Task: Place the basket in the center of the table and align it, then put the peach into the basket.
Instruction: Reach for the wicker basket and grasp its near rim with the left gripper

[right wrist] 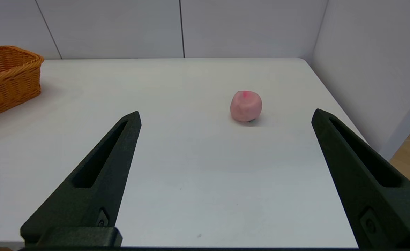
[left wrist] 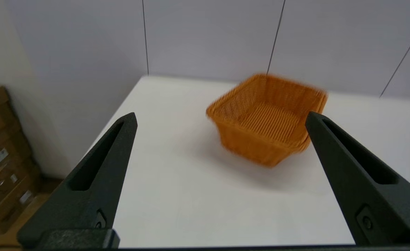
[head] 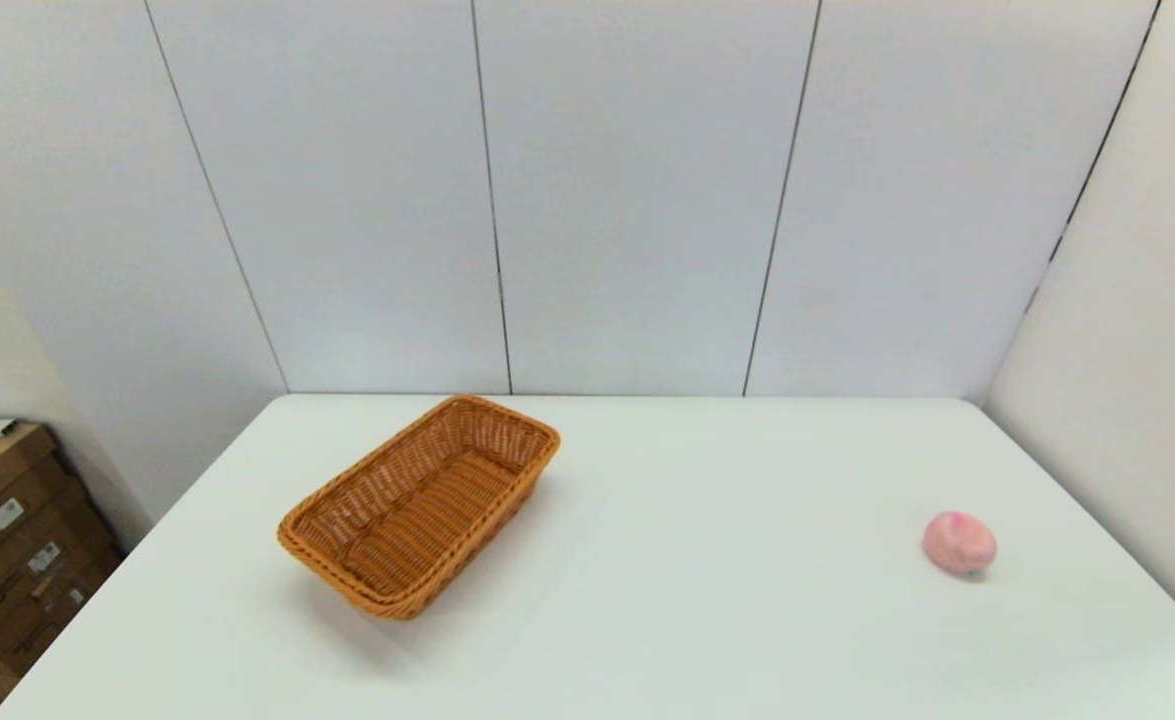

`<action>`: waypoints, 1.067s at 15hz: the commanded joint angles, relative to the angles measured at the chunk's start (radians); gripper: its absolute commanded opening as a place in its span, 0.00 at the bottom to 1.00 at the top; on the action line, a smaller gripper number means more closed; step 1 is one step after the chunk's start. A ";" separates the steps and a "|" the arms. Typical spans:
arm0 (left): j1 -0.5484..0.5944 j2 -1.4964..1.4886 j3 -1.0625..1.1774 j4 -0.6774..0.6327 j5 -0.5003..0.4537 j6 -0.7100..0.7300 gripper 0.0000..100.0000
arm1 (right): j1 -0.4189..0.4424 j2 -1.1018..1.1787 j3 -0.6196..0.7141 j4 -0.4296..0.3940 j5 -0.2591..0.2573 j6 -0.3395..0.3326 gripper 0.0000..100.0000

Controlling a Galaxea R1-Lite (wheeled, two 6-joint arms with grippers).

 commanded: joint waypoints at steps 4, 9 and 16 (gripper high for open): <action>0.002 1.017 -0.521 0.193 0.034 -0.453 1.00 | 0.001 0.000 0.000 -0.001 0.000 -0.003 1.00; -0.088 1.594 -0.792 0.377 0.031 -0.894 1.00 | -0.001 0.000 0.000 -0.001 0.000 -0.003 1.00; -0.232 1.939 -1.127 0.580 -0.078 -1.115 1.00 | 0.001 0.000 0.000 0.002 0.000 -0.005 1.00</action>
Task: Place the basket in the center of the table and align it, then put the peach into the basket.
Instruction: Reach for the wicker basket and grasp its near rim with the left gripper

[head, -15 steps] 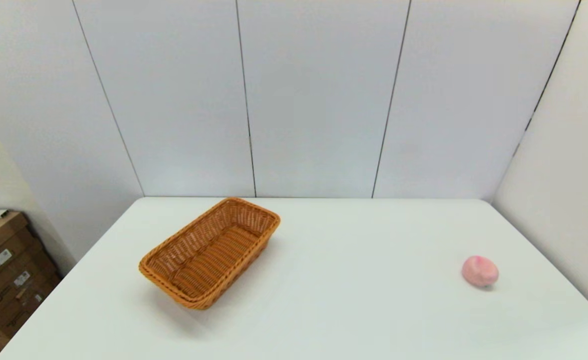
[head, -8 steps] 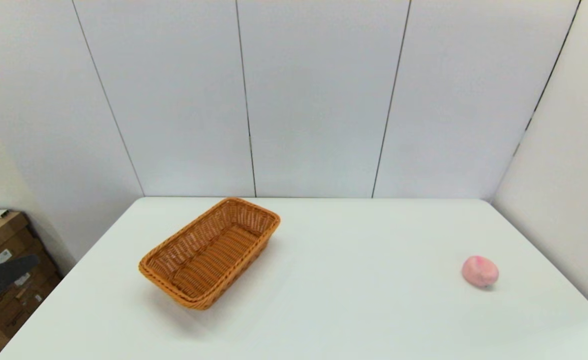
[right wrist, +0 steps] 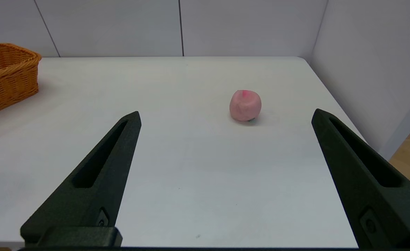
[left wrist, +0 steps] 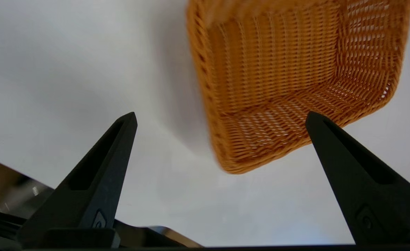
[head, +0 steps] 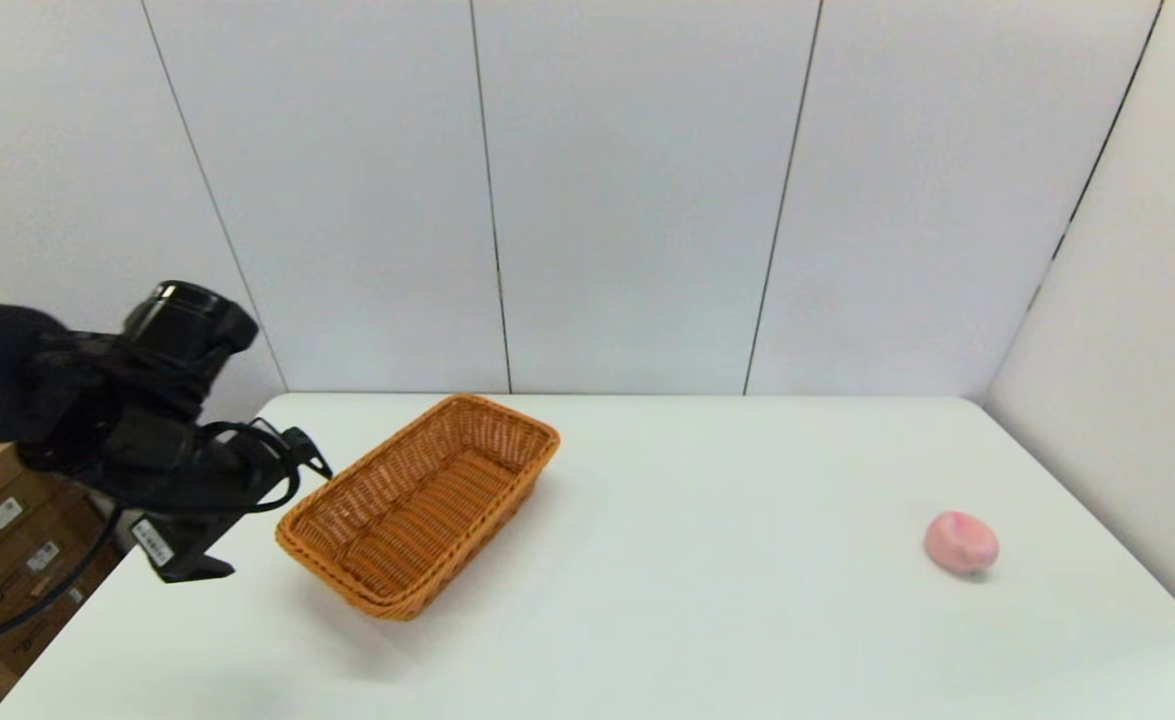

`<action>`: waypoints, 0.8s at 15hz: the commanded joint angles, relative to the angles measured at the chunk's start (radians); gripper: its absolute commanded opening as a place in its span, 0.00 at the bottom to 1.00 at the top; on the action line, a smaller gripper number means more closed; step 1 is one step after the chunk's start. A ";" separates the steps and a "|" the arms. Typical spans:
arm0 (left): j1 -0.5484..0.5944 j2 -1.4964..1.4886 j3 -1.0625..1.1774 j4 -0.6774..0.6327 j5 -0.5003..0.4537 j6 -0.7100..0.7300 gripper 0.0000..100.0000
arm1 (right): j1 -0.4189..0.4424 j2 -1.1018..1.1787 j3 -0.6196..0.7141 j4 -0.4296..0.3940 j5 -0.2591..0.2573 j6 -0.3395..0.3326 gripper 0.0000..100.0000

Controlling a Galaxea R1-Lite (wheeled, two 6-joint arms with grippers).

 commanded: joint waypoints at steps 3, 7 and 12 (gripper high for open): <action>-0.085 0.328 -0.221 0.161 -0.072 -0.158 1.00 | 0.000 0.000 -0.001 0.006 0.000 0.000 1.00; -0.084 0.325 -0.218 0.170 -0.095 -0.155 1.00 | 0.000 0.000 -0.003 0.007 0.000 -0.001 1.00; -0.077 0.367 -0.190 0.148 -0.116 -0.152 1.00 | 0.000 0.000 0.000 0.000 0.000 0.002 1.00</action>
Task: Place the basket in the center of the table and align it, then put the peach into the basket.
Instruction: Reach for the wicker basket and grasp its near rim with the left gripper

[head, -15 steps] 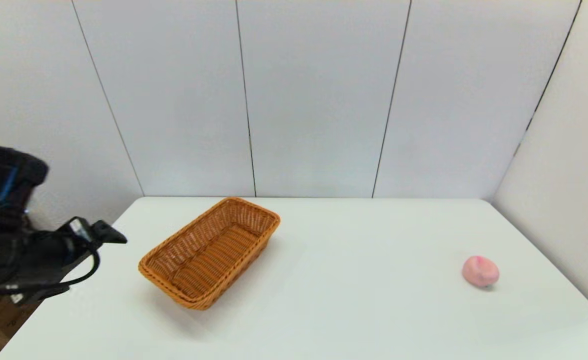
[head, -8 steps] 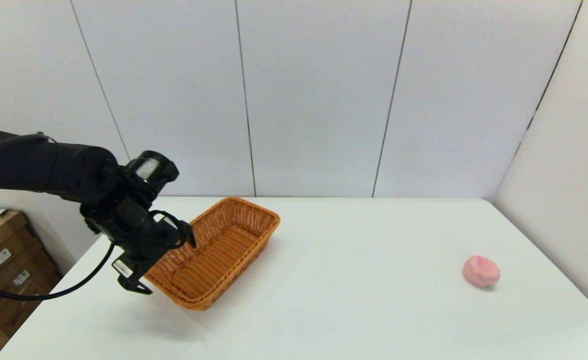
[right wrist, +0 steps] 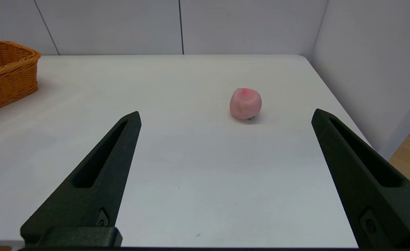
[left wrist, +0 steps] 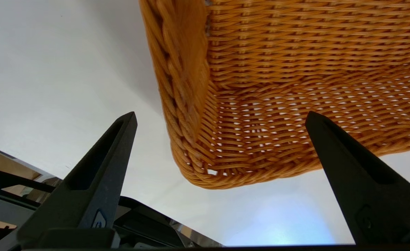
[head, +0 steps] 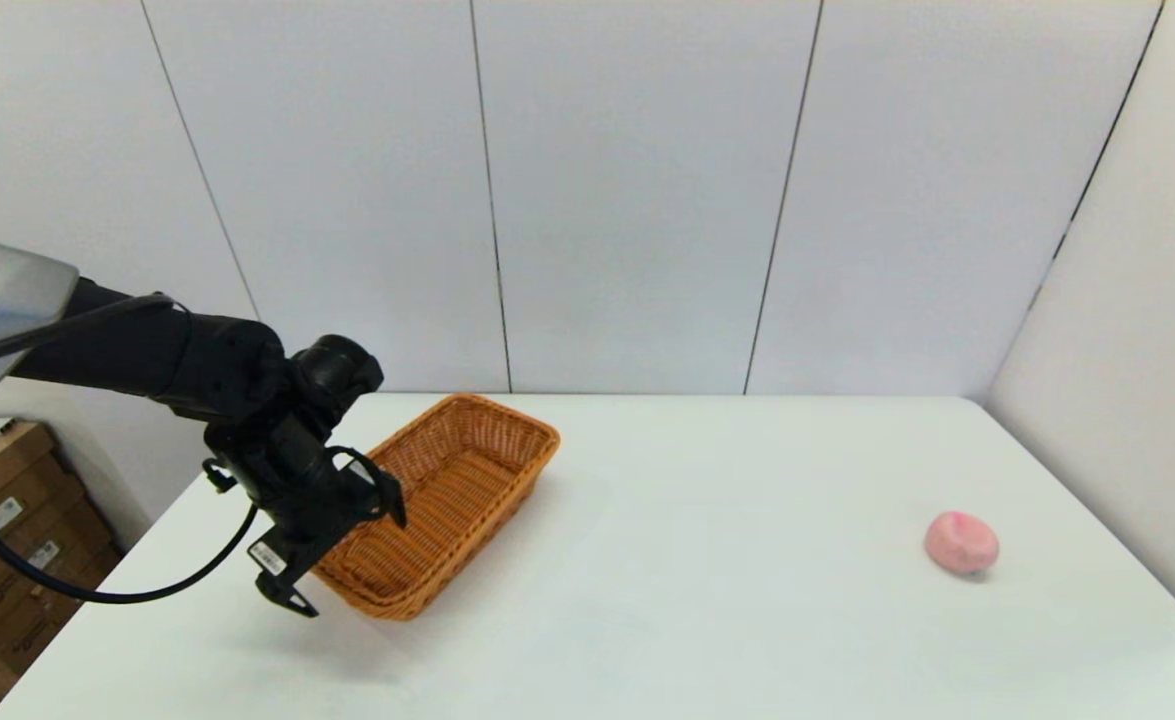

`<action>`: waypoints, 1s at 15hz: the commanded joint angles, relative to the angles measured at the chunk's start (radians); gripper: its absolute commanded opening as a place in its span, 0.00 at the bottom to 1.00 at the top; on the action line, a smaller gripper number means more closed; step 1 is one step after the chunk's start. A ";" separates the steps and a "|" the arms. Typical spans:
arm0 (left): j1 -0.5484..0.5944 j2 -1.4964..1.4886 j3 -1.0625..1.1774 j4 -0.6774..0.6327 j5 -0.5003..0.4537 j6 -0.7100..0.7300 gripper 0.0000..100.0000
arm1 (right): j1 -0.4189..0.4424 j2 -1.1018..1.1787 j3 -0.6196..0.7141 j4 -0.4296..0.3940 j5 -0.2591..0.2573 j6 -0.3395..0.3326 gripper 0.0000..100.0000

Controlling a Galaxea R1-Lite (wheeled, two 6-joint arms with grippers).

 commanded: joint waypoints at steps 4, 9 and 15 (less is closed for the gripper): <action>0.023 0.072 0.015 -0.072 -0.013 -0.002 1.00 | 0.000 0.000 0.002 -0.010 0.000 0.006 1.00; 0.046 0.138 0.018 -0.121 -0.007 0.004 1.00 | 0.000 0.000 0.002 -0.010 0.000 0.006 1.00; 0.057 0.165 0.018 -0.150 0.024 0.002 0.00 | 0.000 0.000 0.002 -0.010 0.000 0.006 1.00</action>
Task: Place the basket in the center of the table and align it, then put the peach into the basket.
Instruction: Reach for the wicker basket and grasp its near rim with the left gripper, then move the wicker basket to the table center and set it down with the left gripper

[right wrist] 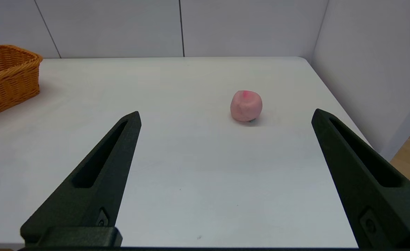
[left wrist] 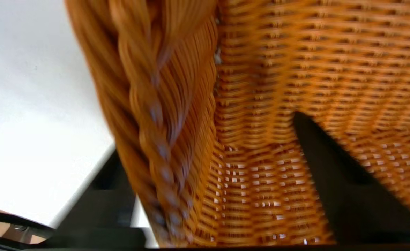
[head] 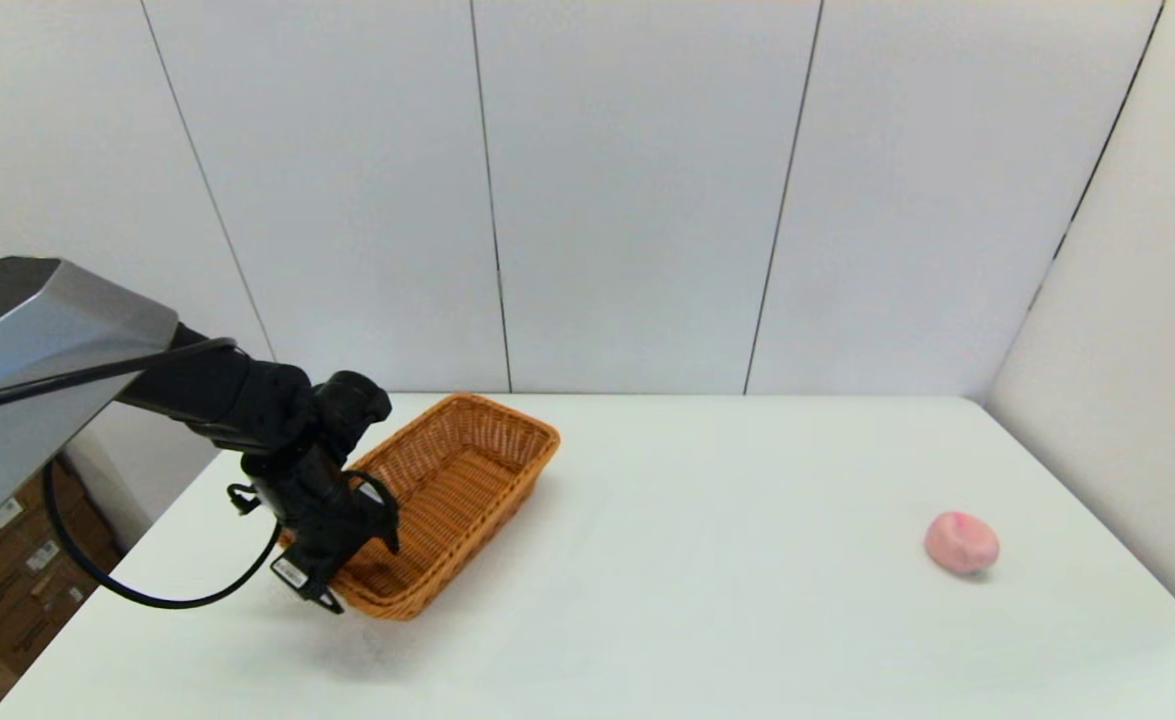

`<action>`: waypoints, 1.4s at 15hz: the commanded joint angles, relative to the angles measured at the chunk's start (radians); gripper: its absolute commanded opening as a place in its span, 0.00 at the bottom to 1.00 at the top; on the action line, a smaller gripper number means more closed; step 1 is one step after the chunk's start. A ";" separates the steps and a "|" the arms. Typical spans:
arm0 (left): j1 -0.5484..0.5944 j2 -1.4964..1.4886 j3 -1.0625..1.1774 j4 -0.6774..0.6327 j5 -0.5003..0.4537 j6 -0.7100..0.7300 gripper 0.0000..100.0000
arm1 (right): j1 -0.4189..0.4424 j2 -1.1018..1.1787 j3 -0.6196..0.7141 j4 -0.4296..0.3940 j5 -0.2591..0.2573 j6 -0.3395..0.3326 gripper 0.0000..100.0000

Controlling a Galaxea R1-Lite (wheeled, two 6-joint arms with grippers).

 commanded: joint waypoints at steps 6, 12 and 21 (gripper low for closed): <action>0.007 0.011 0.015 -0.014 0.028 -0.006 0.00 | 0.000 0.000 0.000 0.000 0.000 0.003 1.00; -0.063 -0.351 0.041 -0.007 -0.126 0.156 0.00 | 0.000 0.000 0.000 0.000 0.000 0.003 1.00; -0.263 -0.335 0.086 -0.037 -0.284 0.482 0.00 | 0.000 0.000 0.000 0.000 0.000 0.003 1.00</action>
